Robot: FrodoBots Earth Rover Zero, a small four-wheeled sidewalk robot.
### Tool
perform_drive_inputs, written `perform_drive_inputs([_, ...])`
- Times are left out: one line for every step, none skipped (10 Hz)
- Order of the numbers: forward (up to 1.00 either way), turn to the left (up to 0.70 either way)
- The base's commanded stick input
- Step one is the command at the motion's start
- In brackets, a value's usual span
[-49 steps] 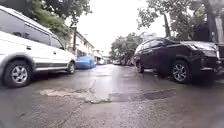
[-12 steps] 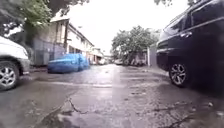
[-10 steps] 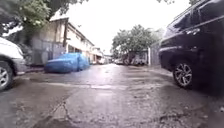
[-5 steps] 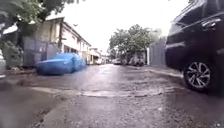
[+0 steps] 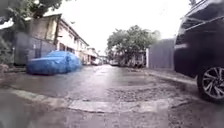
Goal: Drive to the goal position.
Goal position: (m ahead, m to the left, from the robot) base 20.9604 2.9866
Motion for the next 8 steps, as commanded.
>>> perform_drive_inputs([1.0,0.12])
perform_drive_inputs([1.0,0.0])
perform_drive_inputs([1.0,0.0])
perform_drive_inputs([1.0,0.0])
perform_drive_inputs([1.0,0.0])
perform_drive_inputs([1.0,0.0])
perform_drive_inputs([1.0,0.0])
perform_drive_inputs([1.0,0.0])
